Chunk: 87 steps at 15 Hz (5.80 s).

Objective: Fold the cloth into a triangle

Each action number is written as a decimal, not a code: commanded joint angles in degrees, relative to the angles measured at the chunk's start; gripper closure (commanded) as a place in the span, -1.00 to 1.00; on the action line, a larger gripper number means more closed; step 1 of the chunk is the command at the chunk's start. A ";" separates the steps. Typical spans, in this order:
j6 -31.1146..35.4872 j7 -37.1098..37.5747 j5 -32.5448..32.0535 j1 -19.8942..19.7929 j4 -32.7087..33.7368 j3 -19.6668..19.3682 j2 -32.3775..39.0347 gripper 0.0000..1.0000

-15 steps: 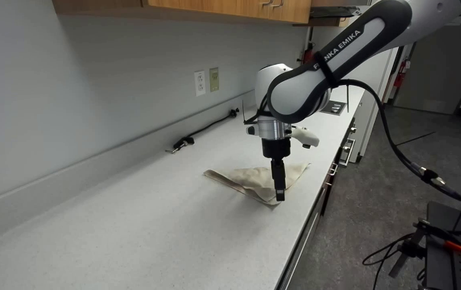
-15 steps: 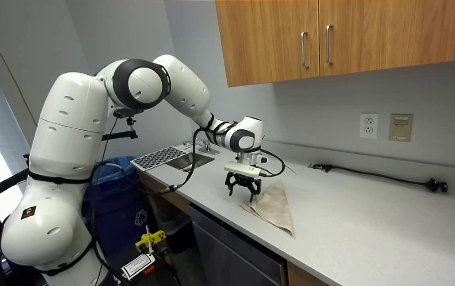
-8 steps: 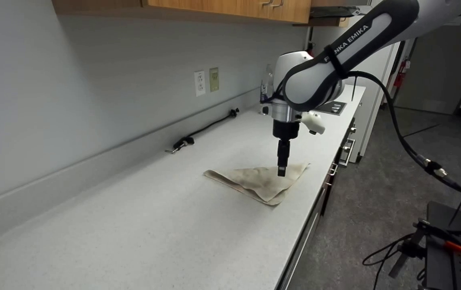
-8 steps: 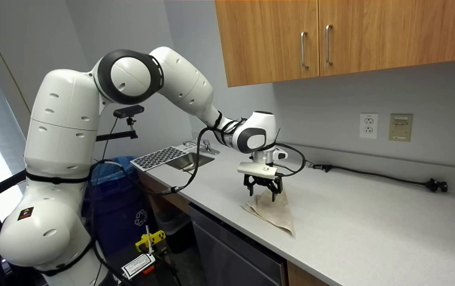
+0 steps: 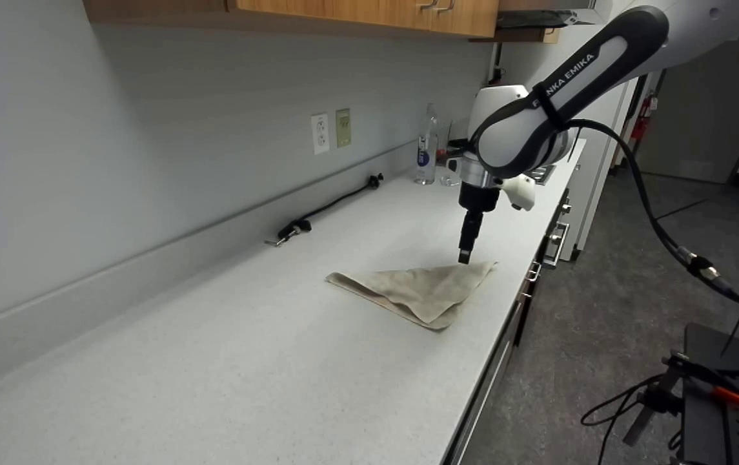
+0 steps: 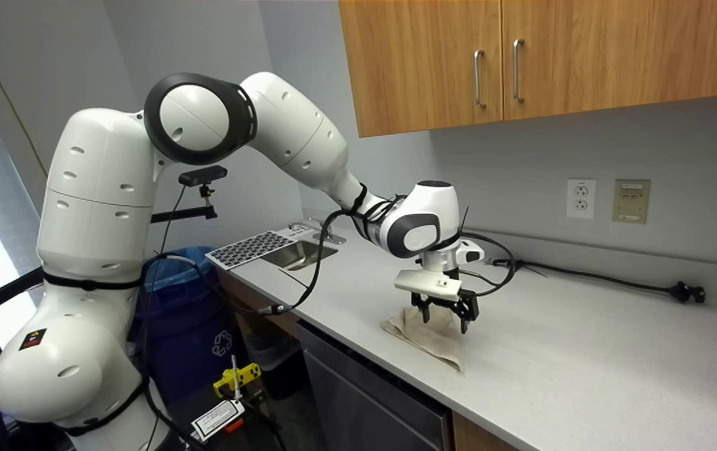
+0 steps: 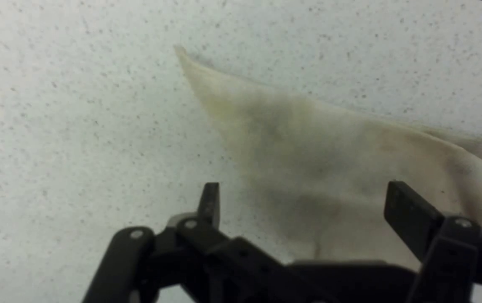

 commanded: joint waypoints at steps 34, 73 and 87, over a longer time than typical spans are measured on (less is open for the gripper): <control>4.76 2.19 -4.91 -2.92 0.05 -1.89 5.11 0.99; -13.31 1.40 -18.93 12.22 32.80 3.46 19.04 0.11; -11.51 1.94 -15.53 11.49 26.52 5.87 10.04 -1.00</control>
